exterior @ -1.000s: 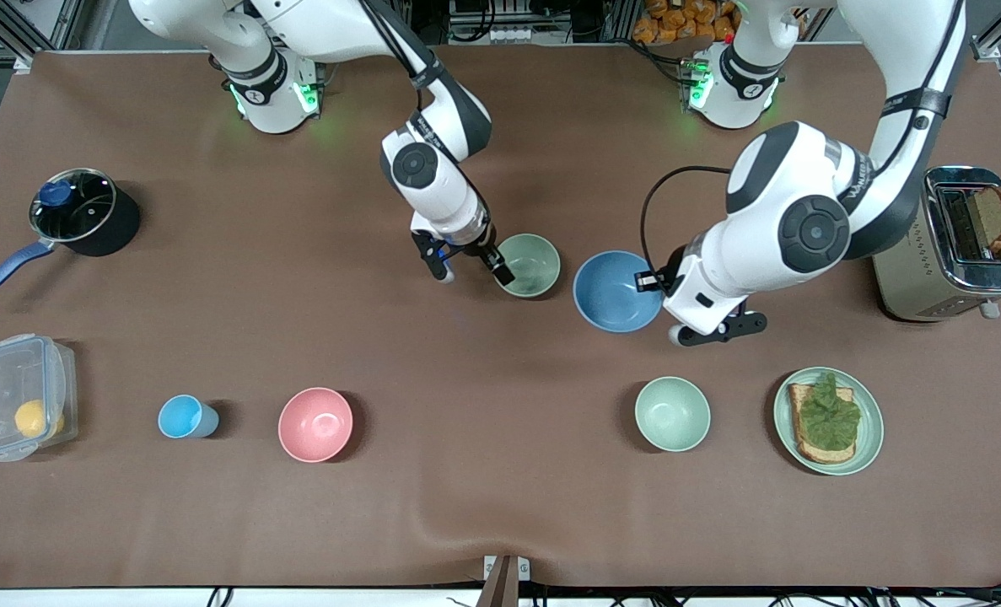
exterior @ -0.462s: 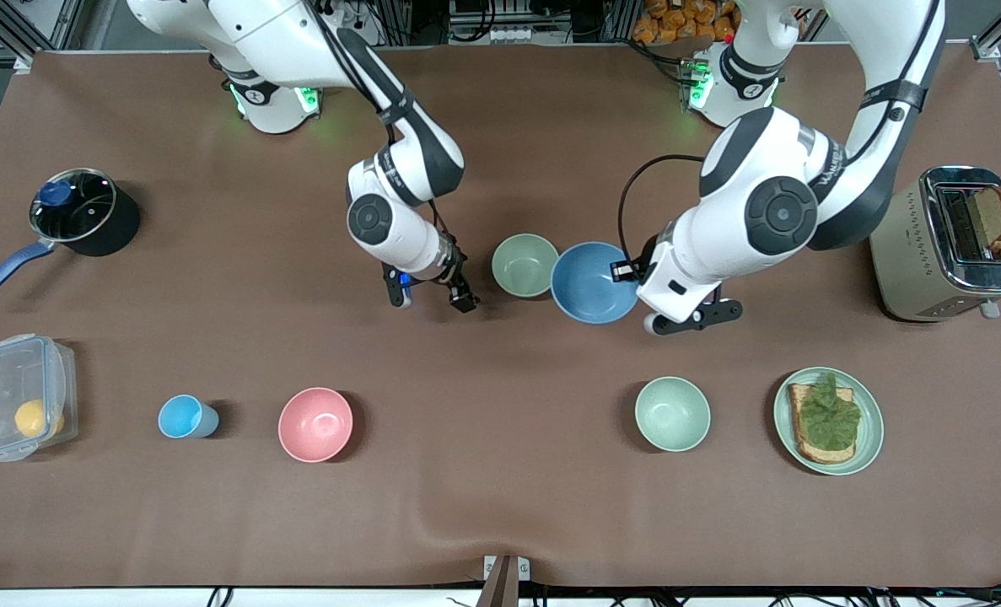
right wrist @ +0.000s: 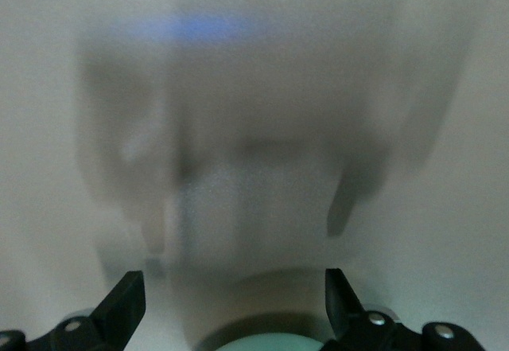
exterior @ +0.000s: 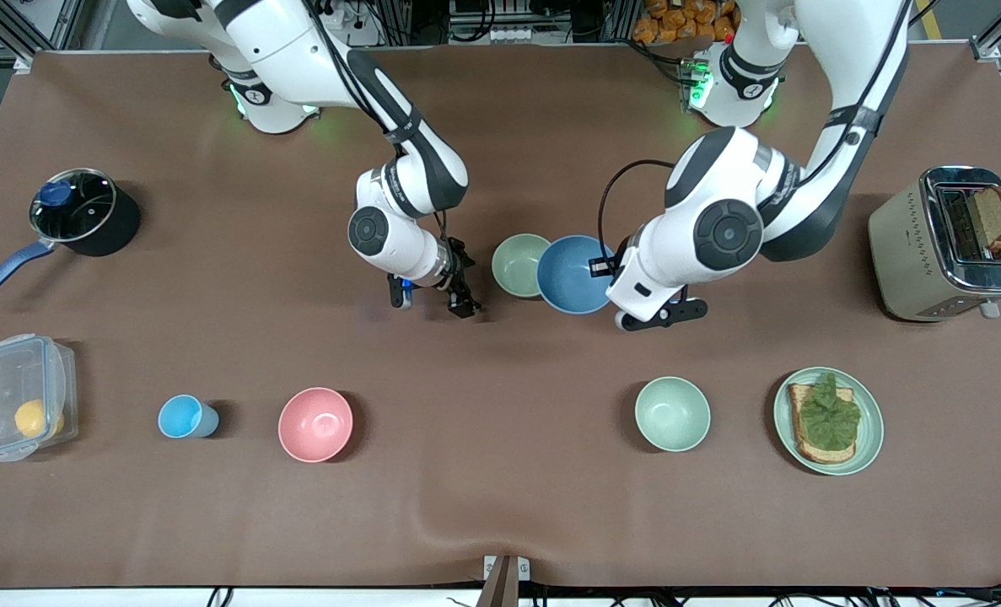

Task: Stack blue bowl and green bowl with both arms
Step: 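Withdraw the right gripper while the left gripper moves the blue bowl over the green bowl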

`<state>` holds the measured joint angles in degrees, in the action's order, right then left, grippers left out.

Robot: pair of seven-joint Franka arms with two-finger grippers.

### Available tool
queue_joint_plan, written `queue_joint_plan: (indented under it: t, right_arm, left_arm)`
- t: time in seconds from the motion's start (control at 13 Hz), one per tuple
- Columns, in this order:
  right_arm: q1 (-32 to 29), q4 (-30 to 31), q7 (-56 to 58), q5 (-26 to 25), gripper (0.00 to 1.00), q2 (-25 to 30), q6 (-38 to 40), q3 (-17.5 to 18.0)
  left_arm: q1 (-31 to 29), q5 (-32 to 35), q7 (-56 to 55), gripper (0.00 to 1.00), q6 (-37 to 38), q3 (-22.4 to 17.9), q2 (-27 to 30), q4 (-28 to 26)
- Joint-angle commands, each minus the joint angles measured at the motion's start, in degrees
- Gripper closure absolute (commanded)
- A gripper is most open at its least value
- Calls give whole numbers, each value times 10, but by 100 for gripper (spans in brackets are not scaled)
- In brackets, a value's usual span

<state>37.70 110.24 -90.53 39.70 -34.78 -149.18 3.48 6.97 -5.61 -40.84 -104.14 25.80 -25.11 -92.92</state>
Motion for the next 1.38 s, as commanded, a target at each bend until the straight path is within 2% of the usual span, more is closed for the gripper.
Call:
queue_joint_plan:
  t: [0.0,0.38,0.92,1.31]
  right_arm:
    - [1,-4,2,39,0,-5,-17,4]
    - [17,-4,39,91,0,-11,-42,6]
    - [19,-4,40,92,0,-13,-45,5]
    - [18,-4,40,91,0,-12,-44,5]
  left_arm:
    - [6,-7,-10,100,-21,-2,9,-29]
    - [33,-13,-10,100,-85,-2,9,-83]
    - [72,-13,-10,100,-164,-1,-3,-138]
    - [86,-23,-13,100,-186,-1,-38,-137]
